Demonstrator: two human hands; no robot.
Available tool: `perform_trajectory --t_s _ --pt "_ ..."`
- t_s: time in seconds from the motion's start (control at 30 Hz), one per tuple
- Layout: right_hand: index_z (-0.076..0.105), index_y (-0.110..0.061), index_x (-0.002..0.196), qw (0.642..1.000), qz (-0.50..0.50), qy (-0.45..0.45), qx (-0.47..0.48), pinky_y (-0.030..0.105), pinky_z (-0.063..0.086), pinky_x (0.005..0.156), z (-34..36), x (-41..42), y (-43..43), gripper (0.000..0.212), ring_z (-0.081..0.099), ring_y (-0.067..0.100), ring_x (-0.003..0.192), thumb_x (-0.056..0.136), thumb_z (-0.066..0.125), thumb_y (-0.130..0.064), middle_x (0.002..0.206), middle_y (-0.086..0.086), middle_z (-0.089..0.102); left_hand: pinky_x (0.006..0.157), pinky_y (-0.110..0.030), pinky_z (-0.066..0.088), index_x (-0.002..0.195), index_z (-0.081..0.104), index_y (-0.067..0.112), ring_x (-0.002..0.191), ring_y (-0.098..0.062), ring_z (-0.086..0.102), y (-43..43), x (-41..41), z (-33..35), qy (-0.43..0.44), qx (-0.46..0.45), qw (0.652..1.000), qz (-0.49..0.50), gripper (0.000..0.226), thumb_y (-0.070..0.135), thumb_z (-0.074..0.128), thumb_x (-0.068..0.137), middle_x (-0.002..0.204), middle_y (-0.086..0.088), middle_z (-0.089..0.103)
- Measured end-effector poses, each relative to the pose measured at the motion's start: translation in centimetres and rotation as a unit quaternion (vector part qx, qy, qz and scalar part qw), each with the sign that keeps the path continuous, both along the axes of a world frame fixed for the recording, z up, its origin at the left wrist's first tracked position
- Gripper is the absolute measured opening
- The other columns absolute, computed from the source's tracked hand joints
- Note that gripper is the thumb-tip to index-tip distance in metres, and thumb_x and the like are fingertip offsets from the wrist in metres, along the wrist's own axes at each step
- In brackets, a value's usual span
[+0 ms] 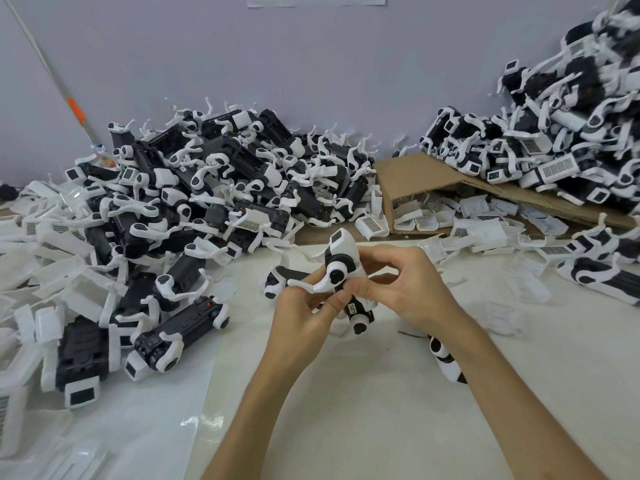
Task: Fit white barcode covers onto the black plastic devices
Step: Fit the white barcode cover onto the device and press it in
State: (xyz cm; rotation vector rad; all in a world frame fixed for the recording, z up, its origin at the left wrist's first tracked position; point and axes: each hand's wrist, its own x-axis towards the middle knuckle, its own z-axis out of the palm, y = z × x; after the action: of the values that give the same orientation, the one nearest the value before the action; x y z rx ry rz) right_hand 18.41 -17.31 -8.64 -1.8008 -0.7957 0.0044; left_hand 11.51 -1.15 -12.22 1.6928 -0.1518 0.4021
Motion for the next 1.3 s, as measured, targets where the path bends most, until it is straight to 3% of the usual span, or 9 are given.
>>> perform_trajectory --t_s 0.17,0.3,0.37,0.47,0.6,0.7,0.87,1.03,1.3 --pt "0.078 -0.026 0.099 0.984 -0.14 -0.109 0.006 0.027 0.056 0.074 -0.1 -1.0 1.3 0.034 0.068 0.011 0.079 0.068 0.091 -0.031 0.088 -0.005 0.071 0.083 -0.034 0.057 0.115 0.071 0.024 0.097 -0.013 0.072 1.2 0.5 -0.4 0.0 0.024 0.999 0.041 0.027 0.027 0.067 0.089 0.096 0.011 0.078" --pt "0.075 -0.022 0.11 0.995 -0.087 0.003 0.052 0.03 0.057 0.086 0.5 -0.2 0.2 0.04 0.072 0.007 0.091 0.074 0.082 -0.037 0.097 -0.008 0.077 0.079 -0.019 0.054 0.108 0.071 0.016 0.092 -0.008 0.072 1.3 0.5 -0.4 0.011 -0.033 0.999 0.017 0.018 0.005 0.063 0.096 0.094 0.008 0.078" --pt "0.073 -0.021 0.114 0.986 -0.091 0.048 0.131 0.025 0.055 0.085 0.6 0.3 -0.4 0.047 0.07 0.007 0.089 0.072 0.076 -0.041 0.092 -0.008 0.076 0.077 -0.017 0.053 0.101 0.072 0.016 0.086 -0.008 0.07 1.2 0.5 -0.1 0.018 -0.08 0.996 0.019 0.01 0.019 0.065 0.094 0.089 0.006 0.077" --pt "0.068 -0.014 0.108 0.971 -0.089 0.095 0.202 0.024 0.056 0.071 0.7 0.5 -0.6 0.051 0.068 0.014 0.077 0.068 0.078 -0.044 0.08 0.004 0.073 0.075 -0.019 0.049 0.096 0.072 0.006 0.08 -0.013 0.065 1.0 0.4 0.1 0.034 -0.109 0.993 0.013 0.033 0.037 0.063 0.091 0.086 -0.005 0.073" --pt "0.059 -0.002 0.086 0.98 -0.077 0.059 0.176 0.021 0.051 0.06 0.3 0.1 0.5 0.047 0.059 0.01 0.057 0.07 0.077 -0.043 0.063 -0.004 0.066 0.081 -0.034 0.053 0.091 0.074 0.007 0.084 -0.027 0.07 0.5 0.3 0.3 0.041 -0.112 0.993 0.006 0.032 0.037 0.063 0.088 0.092 -0.017 0.075" --pt "0.06 -0.013 0.08 0.986 -0.08 0.042 0.142 0.018 0.048 0.061 0.0 -0.2 1.3 0.04 0.06 0.004 0.057 0.068 0.077 -0.048 0.068 -0.005 0.068 0.082 -0.03 0.057 0.099 0.075 0.01 0.092 -0.028 0.074 0.2 0.2 0.3 0.044 -0.107 0.993 -0.004 0.03 0.035 0.063 0.089 0.094 -0.011 0.078" --pt "0.061 -0.008 0.088 0.99 -0.045 0.051 0.126 0.018 0.046 0.065 0.0 -0.3 0.9 0.032 0.059 0.006 0.061 0.087 0.074 -0.037 0.066 -0.01 0.066 0.09 -0.039 0.056 0.1 0.076 0.013 0.095 -0.032 0.073 0.3 0.1 0.5 0.047 -0.112 0.993 0.001 0.029 0.037 0.063 0.09 0.096 -0.011 0.078" --pt "0.061 -0.009 0.096 0.993 -0.017 0.068 0.098 0.024 0.053 0.075 0.1 -0.4 0.6 0.017 0.071 0.017 0.078 0.089 0.075 -0.016 0.084 0.003 0.076 0.089 -0.038 0.058 0.092 0.078 0.027 0.09 -0.024 0.075 0.4 0.0 0.7 0.051 -0.11 0.992 0.022 0.02 0.04 0.063 0.089 0.091 -0.007 0.079" --pt "0.062 -0.014 0.093 0.993 -0.032 0.049 0.102 0.014 0.049 0.069 0.7 -1.0 0.9 0.025 0.071 0.008 0.074 0.081 0.075 -0.031 0.081 -0.005 0.077 0.087 -0.035 0.06 0.104 0.074 0.011 0.093 -0.033 0.074 0.2 0.0 0.7 0.053 -0.141 0.988 0.019 0.034 0.038 0.063 0.087 0.093 -0.012 0.078"
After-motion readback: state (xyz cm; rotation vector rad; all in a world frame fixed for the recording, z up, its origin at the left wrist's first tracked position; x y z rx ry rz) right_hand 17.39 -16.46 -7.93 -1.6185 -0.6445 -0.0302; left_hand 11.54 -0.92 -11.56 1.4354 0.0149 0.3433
